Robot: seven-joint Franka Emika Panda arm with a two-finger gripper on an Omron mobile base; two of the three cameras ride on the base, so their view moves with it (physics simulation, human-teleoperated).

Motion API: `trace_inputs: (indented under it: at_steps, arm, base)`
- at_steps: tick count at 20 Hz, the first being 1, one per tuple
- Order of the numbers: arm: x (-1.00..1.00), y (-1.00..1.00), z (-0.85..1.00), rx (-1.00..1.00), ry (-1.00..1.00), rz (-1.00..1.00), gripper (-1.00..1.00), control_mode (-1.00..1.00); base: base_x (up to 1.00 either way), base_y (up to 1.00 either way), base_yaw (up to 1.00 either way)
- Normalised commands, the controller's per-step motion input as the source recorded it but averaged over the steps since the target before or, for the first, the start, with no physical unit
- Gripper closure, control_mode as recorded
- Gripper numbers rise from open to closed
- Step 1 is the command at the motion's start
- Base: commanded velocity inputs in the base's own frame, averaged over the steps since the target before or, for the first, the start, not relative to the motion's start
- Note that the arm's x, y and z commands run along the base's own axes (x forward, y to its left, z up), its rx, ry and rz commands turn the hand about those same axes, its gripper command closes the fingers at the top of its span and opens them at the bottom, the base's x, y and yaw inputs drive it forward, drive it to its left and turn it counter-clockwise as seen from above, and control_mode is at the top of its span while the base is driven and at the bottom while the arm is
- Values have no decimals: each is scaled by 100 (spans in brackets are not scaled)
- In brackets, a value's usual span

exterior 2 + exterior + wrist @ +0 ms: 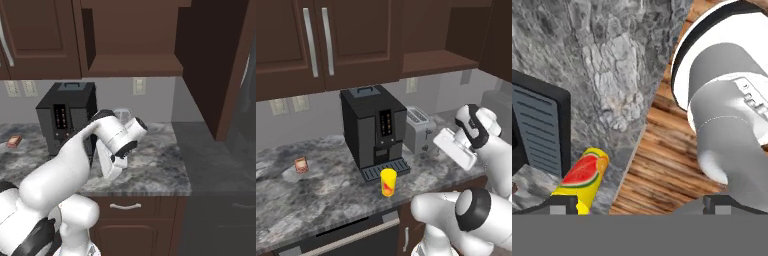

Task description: Move the cup from next to the sink to the open cabinet. Then, move the bowl with the pear to the fridge to clear the area for faucet cleaning.

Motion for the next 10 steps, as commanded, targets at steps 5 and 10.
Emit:
trace_inputs:
  at_steps: [5,10]
  arm:
    - [-14,68,-1,24,-6,-7,-100,-100]
    - [22,24,3,13,20,-3,-100,-100]
  base:
    - [0,0,0]
    - [0,0,0]
